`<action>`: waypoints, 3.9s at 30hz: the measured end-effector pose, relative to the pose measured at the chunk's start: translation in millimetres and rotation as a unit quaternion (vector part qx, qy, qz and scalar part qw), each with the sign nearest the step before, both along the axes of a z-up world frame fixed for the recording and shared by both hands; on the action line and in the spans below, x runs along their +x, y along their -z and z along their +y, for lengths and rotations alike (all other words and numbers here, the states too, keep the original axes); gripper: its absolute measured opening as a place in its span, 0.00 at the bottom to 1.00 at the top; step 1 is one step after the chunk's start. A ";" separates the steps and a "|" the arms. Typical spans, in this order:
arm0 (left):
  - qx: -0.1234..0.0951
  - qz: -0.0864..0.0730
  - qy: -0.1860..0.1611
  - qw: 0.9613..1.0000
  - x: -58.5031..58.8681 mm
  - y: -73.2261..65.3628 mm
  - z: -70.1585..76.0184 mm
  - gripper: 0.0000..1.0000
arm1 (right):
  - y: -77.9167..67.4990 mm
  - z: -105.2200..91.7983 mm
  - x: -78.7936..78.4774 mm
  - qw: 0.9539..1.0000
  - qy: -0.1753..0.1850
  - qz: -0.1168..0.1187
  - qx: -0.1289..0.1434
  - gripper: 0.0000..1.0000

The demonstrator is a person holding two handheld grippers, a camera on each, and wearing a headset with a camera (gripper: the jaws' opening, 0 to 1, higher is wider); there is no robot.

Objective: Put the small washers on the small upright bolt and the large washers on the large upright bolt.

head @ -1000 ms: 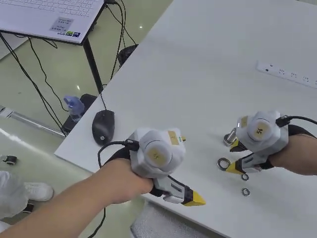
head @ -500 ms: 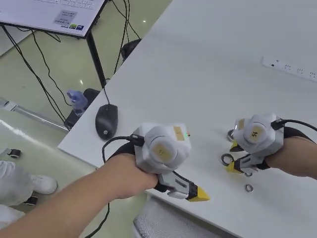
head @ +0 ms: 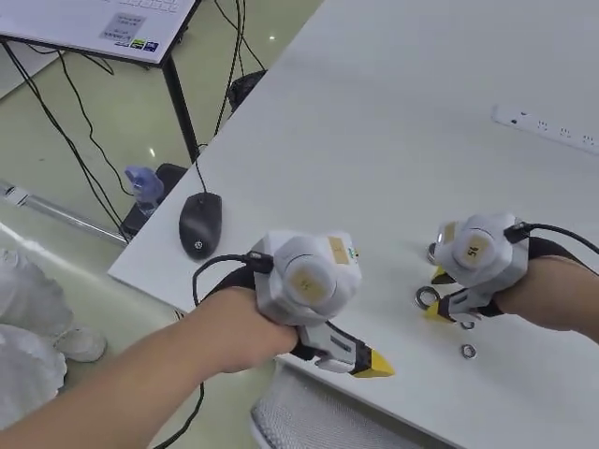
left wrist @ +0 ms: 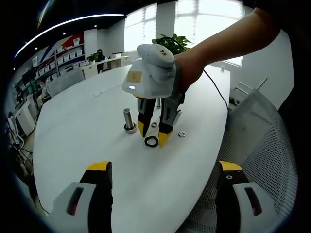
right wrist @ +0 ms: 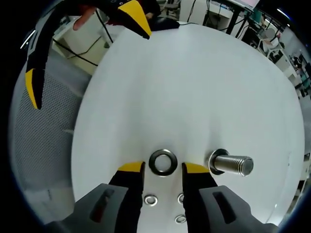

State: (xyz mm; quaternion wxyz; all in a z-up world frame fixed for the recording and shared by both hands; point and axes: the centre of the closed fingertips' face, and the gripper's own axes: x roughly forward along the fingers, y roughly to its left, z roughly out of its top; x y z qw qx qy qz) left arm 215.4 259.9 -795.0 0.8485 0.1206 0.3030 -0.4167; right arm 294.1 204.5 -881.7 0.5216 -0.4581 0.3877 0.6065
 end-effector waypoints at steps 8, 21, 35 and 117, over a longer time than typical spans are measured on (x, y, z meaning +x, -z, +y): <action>0.002 -0.001 0.001 1.000 -1.1 0.7 -1.3 0.87 | -0.1 0.9 -0.9 1.000 0.005 -0.002 -0.012 0.26; 0.002 -0.002 -0.003 1.000 -1.7 0.2 -0.3 0.86 | 0.5 1.9 -0.6 0.999 0.045 0.008 -0.009 0.22; 0.007 0.001 -0.004 1.000 -1.5 1.2 2.0 0.86 | -10.2 -11.9 0.3 0.998 0.057 0.018 -0.019 0.22; -0.029 -0.014 -0.009 0.999 17.6 -6.1 -5.8 0.97 | -60.9 9.3 65.0 0.996 0.073 -0.015 -0.039 0.22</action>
